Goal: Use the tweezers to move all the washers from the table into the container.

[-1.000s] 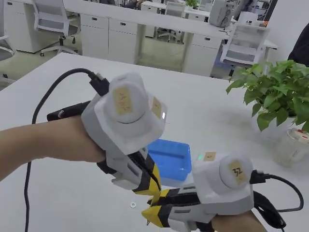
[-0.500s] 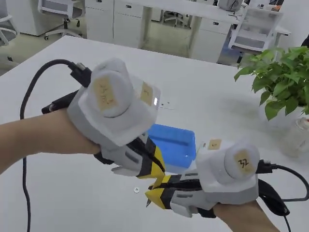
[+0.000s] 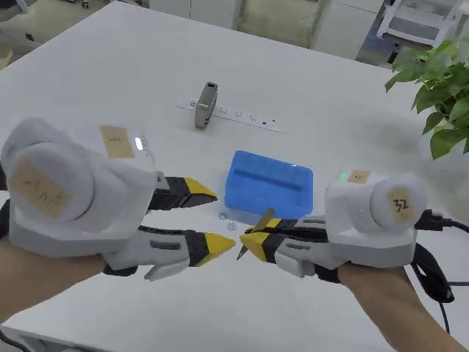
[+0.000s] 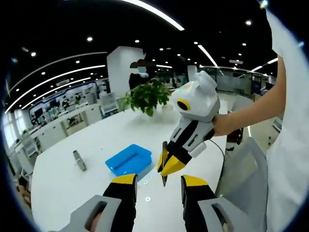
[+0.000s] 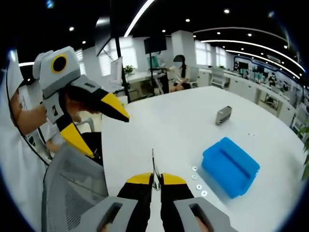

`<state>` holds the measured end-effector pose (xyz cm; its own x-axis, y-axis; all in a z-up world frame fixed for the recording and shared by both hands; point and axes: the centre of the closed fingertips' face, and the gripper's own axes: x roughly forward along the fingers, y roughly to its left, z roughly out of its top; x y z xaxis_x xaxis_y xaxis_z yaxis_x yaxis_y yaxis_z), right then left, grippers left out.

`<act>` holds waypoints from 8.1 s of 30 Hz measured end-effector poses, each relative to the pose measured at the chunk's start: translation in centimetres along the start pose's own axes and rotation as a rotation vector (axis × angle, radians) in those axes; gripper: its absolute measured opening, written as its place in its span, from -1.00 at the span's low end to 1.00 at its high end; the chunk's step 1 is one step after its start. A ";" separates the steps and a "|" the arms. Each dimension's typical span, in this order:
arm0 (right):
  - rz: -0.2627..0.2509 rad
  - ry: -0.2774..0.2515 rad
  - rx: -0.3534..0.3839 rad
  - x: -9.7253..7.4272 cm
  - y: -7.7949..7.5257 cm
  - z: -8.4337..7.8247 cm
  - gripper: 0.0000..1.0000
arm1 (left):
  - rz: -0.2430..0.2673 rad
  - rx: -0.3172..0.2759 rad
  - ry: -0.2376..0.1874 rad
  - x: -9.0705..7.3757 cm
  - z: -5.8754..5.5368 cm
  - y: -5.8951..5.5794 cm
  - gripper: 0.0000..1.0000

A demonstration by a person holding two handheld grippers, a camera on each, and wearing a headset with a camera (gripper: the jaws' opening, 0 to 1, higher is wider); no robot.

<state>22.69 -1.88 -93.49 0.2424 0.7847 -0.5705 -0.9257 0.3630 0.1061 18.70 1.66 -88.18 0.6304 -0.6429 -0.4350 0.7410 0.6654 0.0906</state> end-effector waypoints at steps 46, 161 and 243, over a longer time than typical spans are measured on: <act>-0.115 0.044 0.117 8.4 -4.1 -3.8 -0.93 | 0.427 -0.152 0.104 -0.7 -10.4 3.6 0.80; -0.156 0.088 0.002 4.9 -5.0 -1.3 -0.97 | 0.437 -0.075 0.183 -0.5 -11.4 3.5 0.90; -0.342 0.156 0.071 9.3 -17.1 -0.1 -0.96 | 0.462 -0.158 0.192 -0.8 -12.1 4.1 0.92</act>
<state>40.75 -0.80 -100.67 0.4814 0.5284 -0.6994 -0.7756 0.6284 -0.0591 18.43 9.47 -98.31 0.8186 -0.1981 -0.5391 0.3428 0.9216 0.1818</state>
